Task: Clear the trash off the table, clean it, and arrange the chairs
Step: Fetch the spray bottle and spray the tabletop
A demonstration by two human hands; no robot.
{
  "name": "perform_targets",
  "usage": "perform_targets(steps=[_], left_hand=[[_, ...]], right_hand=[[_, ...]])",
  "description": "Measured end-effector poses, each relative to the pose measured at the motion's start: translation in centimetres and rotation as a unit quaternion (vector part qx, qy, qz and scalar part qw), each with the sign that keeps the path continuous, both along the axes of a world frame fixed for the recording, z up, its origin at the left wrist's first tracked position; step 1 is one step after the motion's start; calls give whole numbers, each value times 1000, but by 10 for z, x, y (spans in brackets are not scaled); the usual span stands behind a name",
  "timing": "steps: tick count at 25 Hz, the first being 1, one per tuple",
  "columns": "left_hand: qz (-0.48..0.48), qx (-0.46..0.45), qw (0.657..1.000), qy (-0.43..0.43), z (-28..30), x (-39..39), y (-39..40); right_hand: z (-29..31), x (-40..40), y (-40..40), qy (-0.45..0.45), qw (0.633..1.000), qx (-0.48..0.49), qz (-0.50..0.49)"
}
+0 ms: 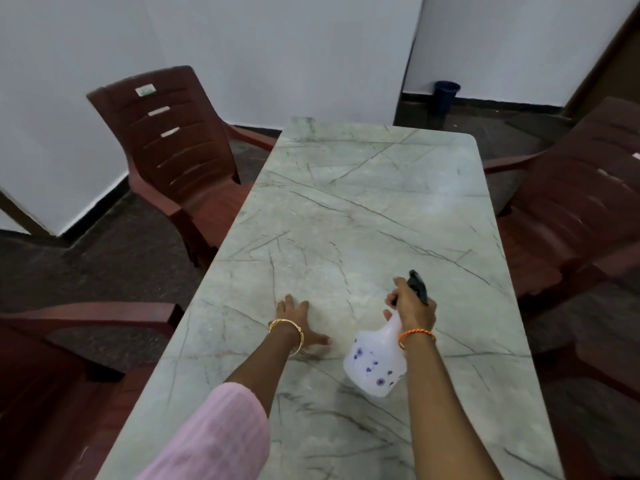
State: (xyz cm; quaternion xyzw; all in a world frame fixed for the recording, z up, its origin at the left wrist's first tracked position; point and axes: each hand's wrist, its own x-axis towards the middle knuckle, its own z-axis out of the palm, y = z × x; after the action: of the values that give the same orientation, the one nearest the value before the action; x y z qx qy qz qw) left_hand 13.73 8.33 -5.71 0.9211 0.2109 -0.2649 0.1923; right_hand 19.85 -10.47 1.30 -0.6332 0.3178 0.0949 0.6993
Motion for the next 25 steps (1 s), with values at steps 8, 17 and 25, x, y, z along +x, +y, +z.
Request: perform_targets(steps=[8,17,25], left_hand=[[-20,37,999,-18,-9,-10,-58],[-99,67,991,-54,-9,-85,-37],[-5,26,998,-51,-10,-171,23]], right_hand=[[-5,-33,-116,67,981,-51,-176],[-16,-109,-23,63,995,1,74],[-10,-212,66,162,917,47,361]])
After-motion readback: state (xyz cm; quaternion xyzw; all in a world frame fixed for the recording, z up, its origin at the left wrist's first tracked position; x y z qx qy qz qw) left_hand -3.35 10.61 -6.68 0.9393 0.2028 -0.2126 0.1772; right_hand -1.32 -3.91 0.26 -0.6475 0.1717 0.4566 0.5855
